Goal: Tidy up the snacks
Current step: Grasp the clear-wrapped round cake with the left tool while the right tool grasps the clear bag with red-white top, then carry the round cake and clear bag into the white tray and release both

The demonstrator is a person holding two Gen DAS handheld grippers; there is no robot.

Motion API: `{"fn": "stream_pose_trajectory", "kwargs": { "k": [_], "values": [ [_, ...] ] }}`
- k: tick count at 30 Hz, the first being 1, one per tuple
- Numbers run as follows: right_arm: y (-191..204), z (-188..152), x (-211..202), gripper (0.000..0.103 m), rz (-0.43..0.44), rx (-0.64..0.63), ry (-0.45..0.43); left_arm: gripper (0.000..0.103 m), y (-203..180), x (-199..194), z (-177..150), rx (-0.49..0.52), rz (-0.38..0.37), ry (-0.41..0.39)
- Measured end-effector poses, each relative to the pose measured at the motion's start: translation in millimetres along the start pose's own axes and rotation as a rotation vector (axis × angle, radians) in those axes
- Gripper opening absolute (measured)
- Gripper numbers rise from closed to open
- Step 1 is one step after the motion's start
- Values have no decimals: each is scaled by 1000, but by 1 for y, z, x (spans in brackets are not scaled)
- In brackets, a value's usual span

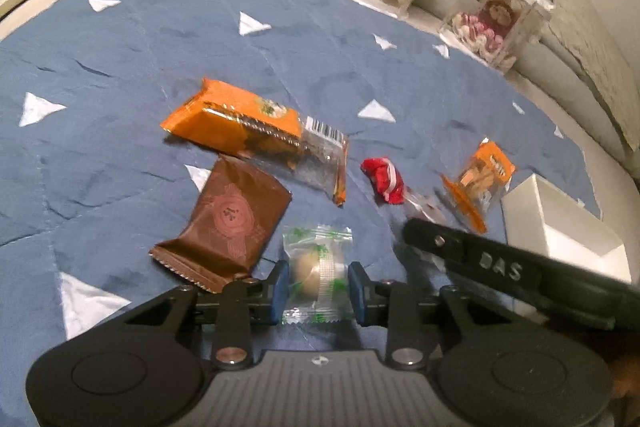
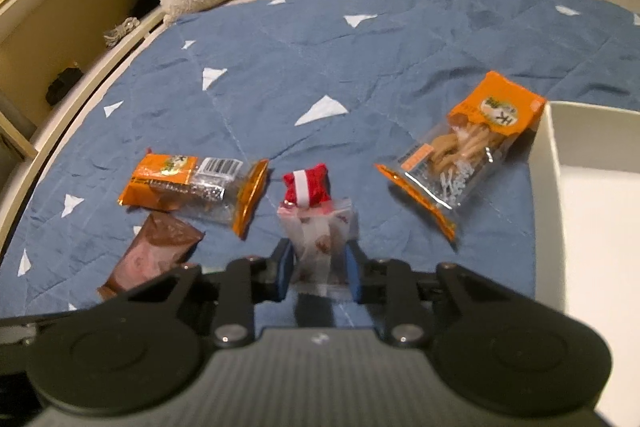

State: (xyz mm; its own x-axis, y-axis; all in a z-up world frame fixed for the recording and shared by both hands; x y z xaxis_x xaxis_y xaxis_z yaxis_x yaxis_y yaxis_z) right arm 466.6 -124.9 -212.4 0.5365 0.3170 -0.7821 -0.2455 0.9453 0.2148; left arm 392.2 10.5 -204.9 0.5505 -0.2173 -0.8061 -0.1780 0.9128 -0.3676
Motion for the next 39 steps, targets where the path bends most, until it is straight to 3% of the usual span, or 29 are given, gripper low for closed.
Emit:
{"fn": "stream_pose_trajectory", "kwargs": {
  "k": [7,13,20,29,39],
  "values": [
    [-14,-8,-41,32,-11,98,-71,34,-18,-35,-4,13,-15,-50],
    [-19,-16,-85,32,-48,46,-101,34,-42,-62,-8,52,-34,-85],
    [-51,-30,-138,32,-115,56,-152,34,-84,-76,-21,95,-89,-91],
    [-94,-52,-186,32,-188,98,-184,34,-144,-75,-46,162,-170,-65],
    [-130,-73,-205,33,-206,164,-177,34,-202,-46,-76,248,-235,41]
  ]
}}
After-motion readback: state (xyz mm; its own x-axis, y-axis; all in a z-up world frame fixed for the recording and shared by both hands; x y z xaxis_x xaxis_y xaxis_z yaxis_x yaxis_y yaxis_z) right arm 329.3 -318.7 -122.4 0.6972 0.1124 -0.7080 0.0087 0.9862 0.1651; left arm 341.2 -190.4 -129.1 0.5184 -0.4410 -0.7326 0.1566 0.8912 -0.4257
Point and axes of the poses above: each gripper's, at about its wrist camera, not at the fingertips, and x roughly the way its jaws point, y to its left, z to its top, the point moved 7 cm from there along x, roughly the way its jaws point, and after that the axes turned 7 degrees about -x, right-handed, at the moved point
